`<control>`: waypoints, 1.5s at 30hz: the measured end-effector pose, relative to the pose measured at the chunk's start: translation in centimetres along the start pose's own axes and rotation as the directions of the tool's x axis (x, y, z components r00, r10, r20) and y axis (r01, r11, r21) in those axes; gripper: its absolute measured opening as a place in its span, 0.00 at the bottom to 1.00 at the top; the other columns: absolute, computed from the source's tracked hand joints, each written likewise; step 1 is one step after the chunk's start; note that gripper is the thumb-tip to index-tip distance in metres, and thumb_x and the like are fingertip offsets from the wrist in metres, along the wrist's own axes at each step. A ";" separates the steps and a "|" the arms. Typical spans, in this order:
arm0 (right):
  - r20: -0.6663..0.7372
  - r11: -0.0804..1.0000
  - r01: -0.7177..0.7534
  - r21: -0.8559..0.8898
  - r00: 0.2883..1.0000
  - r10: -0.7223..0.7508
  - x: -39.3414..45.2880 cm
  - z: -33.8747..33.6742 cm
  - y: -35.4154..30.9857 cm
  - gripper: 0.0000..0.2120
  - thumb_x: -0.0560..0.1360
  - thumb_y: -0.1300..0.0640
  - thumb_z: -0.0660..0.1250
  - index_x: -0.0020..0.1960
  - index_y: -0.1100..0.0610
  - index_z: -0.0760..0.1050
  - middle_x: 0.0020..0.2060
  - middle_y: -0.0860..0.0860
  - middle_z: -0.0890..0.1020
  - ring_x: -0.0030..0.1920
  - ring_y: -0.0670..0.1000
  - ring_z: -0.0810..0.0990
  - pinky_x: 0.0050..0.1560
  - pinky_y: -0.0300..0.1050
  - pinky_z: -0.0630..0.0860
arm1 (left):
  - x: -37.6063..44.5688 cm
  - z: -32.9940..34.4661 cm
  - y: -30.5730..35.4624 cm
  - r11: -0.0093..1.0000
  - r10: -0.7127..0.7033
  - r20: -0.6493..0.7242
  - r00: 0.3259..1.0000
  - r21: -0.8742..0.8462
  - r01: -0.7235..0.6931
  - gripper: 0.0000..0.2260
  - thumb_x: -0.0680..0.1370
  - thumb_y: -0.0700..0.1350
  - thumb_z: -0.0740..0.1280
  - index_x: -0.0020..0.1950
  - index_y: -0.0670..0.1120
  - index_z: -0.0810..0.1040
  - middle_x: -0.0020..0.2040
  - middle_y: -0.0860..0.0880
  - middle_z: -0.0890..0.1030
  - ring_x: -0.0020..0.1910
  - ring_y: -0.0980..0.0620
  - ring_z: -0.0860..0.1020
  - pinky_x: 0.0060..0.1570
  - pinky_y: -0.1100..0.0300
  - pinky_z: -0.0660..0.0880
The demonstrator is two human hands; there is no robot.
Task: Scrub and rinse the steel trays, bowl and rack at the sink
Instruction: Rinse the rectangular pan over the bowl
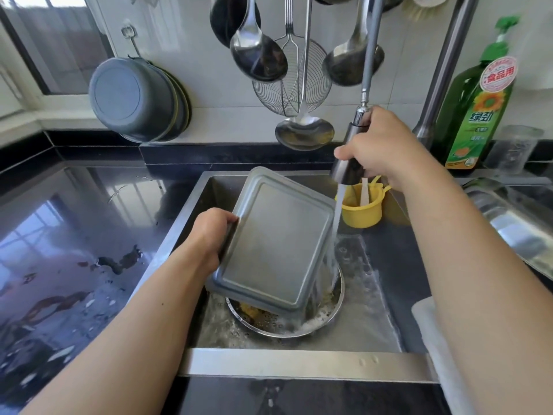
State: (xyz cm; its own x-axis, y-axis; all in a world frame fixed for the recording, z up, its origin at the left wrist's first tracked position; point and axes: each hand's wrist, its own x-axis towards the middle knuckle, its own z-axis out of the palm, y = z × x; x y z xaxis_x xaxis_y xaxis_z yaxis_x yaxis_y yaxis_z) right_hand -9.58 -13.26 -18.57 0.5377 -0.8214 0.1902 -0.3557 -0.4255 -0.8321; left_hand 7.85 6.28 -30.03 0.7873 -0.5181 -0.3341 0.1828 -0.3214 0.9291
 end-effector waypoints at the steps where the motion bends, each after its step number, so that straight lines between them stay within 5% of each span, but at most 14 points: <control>1: 0.005 1.000 0.001 0.021 1.000 -0.001 0.0 0.2 0.0 0.21 0.70 0.58 0.78 0.57 0.50 0.71 0.53 0.51 0.79 0.53 0.58 0.81 0.55 0.61 0.81 | 0.0 0.0 0.0 1.000 -0.002 0.005 1.000 -0.008 0.002 0.08 0.78 0.44 0.64 0.50 0.41 0.80 0.45 0.40 0.83 0.45 0.41 0.82 0.46 0.49 0.77; 9: -0.015 0.965 0.078 0.251 0.997 -0.076 -0.7 3.7 -0.4 0.20 0.69 0.55 0.79 0.53 0.47 0.71 0.52 0.49 0.81 0.54 0.54 0.82 0.54 0.60 0.82 | -0.1 1.1 -0.1 0.996 -0.016 0.086 0.996 0.085 0.008 0.09 0.80 0.42 0.65 0.53 0.40 0.83 0.50 0.39 0.84 0.49 0.42 0.82 0.43 0.52 0.75; 14: 0.016 0.918 0.103 0.383 0.993 -0.118 -1.4 4.7 -1.5 0.20 0.71 0.58 0.78 0.57 0.50 0.73 0.54 0.50 0.82 0.55 0.54 0.83 0.52 0.59 0.83 | 0.4 0.9 -0.2 0.999 -0.050 0.153 0.987 0.026 0.046 0.12 0.79 0.43 0.66 0.57 0.38 0.84 0.56 0.35 0.84 0.56 0.37 0.83 0.61 0.40 0.78; 18: 0.078 0.907 0.081 0.413 0.989 -0.124 -1.9 4.6 -2.2 0.20 0.72 0.60 0.77 0.59 0.53 0.73 0.54 0.52 0.82 0.53 0.54 0.84 0.49 0.59 0.84 | 0.5 0.8 -0.2 0.995 -0.060 0.143 0.988 -0.074 0.071 0.15 0.80 0.42 0.64 0.62 0.37 0.81 0.57 0.36 0.83 0.58 0.36 0.82 0.58 0.43 0.78; 25: 0.194 0.969 0.007 0.246 0.979 -0.056 -2.1 2.4 -2.6 0.18 0.74 0.61 0.75 0.61 0.53 0.74 0.54 0.52 0.83 0.51 0.54 0.84 0.43 0.55 0.85 | 1.2 -0.4 -0.5 0.947 -0.137 0.045 0.990 -0.286 0.144 0.19 0.77 0.42 0.62 0.67 0.39 0.79 0.58 0.39 0.85 0.54 0.39 0.84 0.45 0.46 0.81; 27: 0.167 0.983 0.008 0.185 0.985 -0.040 -1.8 2.0 -2.3 0.16 0.74 0.61 0.75 0.58 0.52 0.74 0.53 0.52 0.82 0.51 0.55 0.84 0.44 0.57 0.85 | 1.3 -0.5 -0.5 0.931 -0.150 0.044 0.988 -0.330 0.156 0.19 0.78 0.42 0.61 0.68 0.39 0.78 0.61 0.38 0.84 0.57 0.37 0.84 0.48 0.42 0.81; 30: 0.063 0.999 0.036 0.015 0.997 -0.037 -1.5 1.7 -1.6 0.20 0.72 0.55 0.76 0.58 0.51 0.70 0.52 0.52 0.79 0.53 0.57 0.81 0.52 0.60 0.83 | 1.4 -0.4 -0.5 0.930 -0.118 0.044 0.992 -0.346 0.126 0.18 0.83 0.48 0.58 0.64 0.40 0.79 0.63 0.35 0.82 0.62 0.33 0.81 0.57 0.38 0.80; 32: 0.015 0.995 0.041 -0.092 0.999 -0.039 -1.6 1.6 -1.4 0.23 0.73 0.53 0.75 0.62 0.52 0.69 0.54 0.51 0.77 0.56 0.57 0.78 0.58 0.60 0.79 | 1.1 0.0 -0.4 0.927 -0.070 0.106 0.992 -0.360 0.103 0.22 0.85 0.57 0.57 0.64 0.43 0.80 0.61 0.37 0.84 0.61 0.34 0.82 0.53 0.42 0.81; 34: 0.002 0.990 0.030 -0.136 1.000 -0.030 -1.6 1.2 -1.2 0.24 0.74 0.52 0.75 0.64 0.53 0.68 0.56 0.52 0.77 0.56 0.57 0.76 0.57 0.57 0.77 | 0.4 0.5 -0.2 0.963 -0.013 0.120 0.993 -0.266 0.045 0.21 0.84 0.60 0.62 0.64 0.45 0.79 0.56 0.40 0.86 0.55 0.39 0.85 0.46 0.47 0.81; 36: 0.019 0.986 0.031 -0.164 0.999 -0.028 -1.6 0.5 -1.1 0.22 0.75 0.53 0.75 0.63 0.53 0.67 0.54 0.53 0.76 0.53 0.57 0.76 0.50 0.51 0.73 | -0.2 0.8 0.1 0.995 0.101 0.042 0.994 -0.020 -0.100 0.15 0.80 0.50 0.68 0.63 0.43 0.78 0.52 0.42 0.85 0.50 0.42 0.84 0.45 0.47 0.82; 38: 0.029 0.982 0.030 -0.184 0.999 -0.025 -1.5 -0.4 -0.9 0.21 0.75 0.54 0.75 0.60 0.53 0.67 0.53 0.53 0.76 0.51 0.56 0.76 0.48 0.49 0.72 | -0.4 0.7 0.6 0.894 0.308 0.055 0.950 0.325 -0.309 0.10 0.77 0.43 0.69 0.57 0.44 0.77 0.49 0.44 0.84 0.48 0.44 0.83 0.49 0.45 0.82; 42: 0.073 0.985 0.006 -0.173 0.997 0.007 -1.3 -2.1 -0.6 0.20 0.73 0.55 0.77 0.59 0.52 0.71 0.53 0.53 0.79 0.51 0.58 0.80 0.53 0.57 0.80 | -3.2 -0.3 1.3 0.420 0.554 0.374 0.744 0.646 -0.638 0.11 0.78 0.39 0.72 0.46 0.54 0.74 0.44 0.56 0.78 0.44 0.57 0.77 0.38 0.70 0.69; 45: 0.197 0.998 -0.029 -0.062 0.979 0.040 -1.5 -2.4 -0.7 0.16 0.74 0.59 0.76 0.58 0.54 0.73 0.50 0.55 0.83 0.47 0.57 0.85 0.48 0.58 0.84 | -4.4 -1.5 -0.2 -0.172 0.535 0.716 0.448 0.611 -0.773 0.08 0.76 0.39 0.74 0.48 0.51 0.79 0.45 0.52 0.79 0.44 0.48 0.81 0.41 0.61 0.73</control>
State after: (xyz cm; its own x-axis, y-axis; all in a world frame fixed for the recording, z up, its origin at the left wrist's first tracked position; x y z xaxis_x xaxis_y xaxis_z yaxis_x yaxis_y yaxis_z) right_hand -11.98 -12.67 -16.97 0.6633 -0.7467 0.0499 -0.4176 -0.4247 -0.8033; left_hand 5.26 9.81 -28.47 0.0285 -0.9717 0.2345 -0.9996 -0.0289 0.0020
